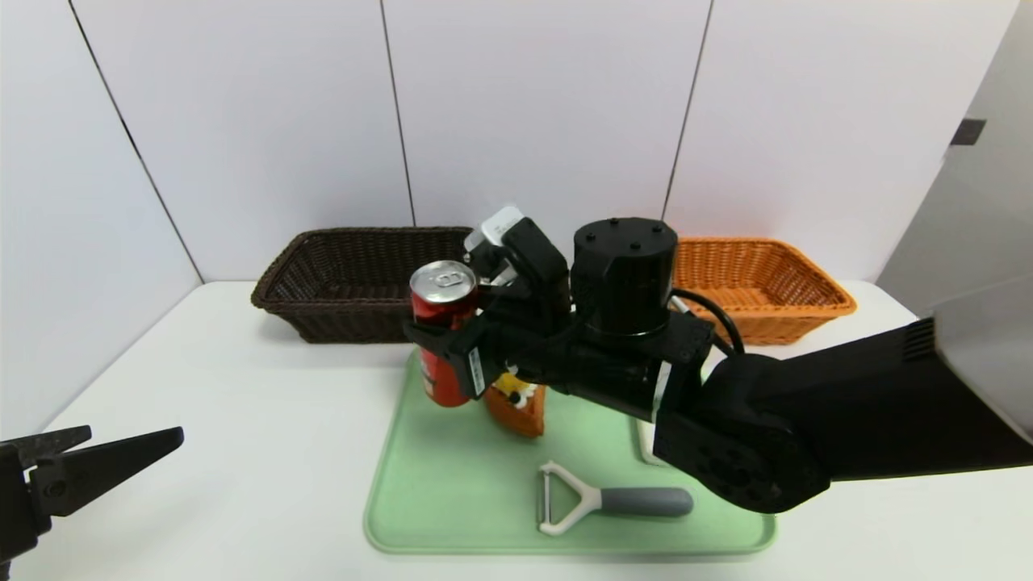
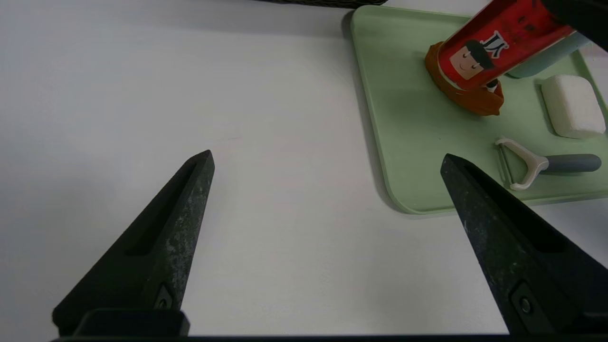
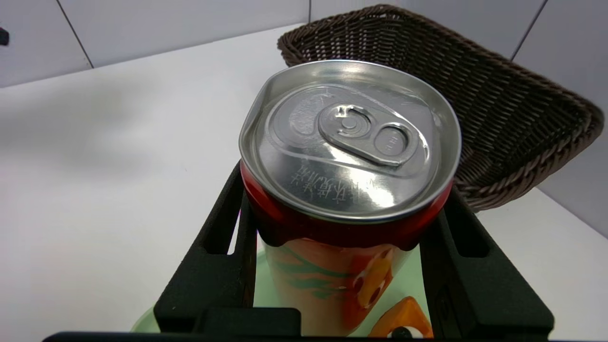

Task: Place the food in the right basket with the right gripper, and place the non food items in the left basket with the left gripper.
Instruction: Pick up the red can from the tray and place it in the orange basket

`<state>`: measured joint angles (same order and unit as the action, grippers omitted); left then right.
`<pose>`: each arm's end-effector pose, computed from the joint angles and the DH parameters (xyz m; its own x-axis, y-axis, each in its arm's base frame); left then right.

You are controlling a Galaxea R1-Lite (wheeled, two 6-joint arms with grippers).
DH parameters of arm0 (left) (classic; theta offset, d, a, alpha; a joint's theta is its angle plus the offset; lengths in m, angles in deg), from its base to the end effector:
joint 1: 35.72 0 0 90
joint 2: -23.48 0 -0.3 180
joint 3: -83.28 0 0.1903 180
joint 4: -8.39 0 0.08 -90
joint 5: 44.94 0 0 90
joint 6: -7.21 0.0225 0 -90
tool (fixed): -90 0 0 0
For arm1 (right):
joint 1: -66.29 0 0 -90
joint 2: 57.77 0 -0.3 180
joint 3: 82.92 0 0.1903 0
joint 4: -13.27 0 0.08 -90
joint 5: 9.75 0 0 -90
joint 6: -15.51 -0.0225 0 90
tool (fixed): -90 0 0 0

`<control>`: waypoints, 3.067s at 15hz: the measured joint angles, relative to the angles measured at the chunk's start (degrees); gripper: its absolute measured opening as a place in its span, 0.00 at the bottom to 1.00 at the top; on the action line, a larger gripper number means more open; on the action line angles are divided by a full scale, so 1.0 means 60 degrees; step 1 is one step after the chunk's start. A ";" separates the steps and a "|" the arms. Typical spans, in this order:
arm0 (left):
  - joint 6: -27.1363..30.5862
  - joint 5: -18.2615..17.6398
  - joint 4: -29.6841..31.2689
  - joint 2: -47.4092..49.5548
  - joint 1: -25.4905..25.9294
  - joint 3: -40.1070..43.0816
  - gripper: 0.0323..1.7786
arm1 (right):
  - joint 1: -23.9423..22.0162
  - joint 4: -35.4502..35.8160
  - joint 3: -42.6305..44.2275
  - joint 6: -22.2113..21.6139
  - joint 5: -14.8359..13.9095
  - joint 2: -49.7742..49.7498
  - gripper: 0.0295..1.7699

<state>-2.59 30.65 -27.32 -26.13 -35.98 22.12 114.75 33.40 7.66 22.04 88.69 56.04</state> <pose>0.0849 -0.0060 0.2249 0.8826 -0.2529 -0.3964 0.1584 0.9537 -0.2557 0.2615 0.3002 0.1939 0.5451 0.8366 -0.0535 -0.8362 0.5381 -0.1057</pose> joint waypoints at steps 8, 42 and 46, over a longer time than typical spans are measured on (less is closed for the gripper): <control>-0.0006 -0.0010 0.0026 0.0018 0.0000 0.0000 0.95 | -0.0906 -0.2101 0.1849 -0.0268 -0.0083 -0.1006 0.51; 0.0500 -0.0520 0.0380 -0.0577 -0.0083 -0.0110 0.95 | -0.7962 -0.2032 0.1796 -0.0217 0.1290 0.0419 0.51; 0.0504 -0.0553 0.0384 -0.0577 -0.0087 -0.0100 0.95 | -0.7865 -0.1747 0.1810 -0.0217 0.1286 0.0951 0.51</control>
<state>0.43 27.33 -25.01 -29.60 -36.51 21.53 67.56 22.91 18.53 20.74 96.41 61.75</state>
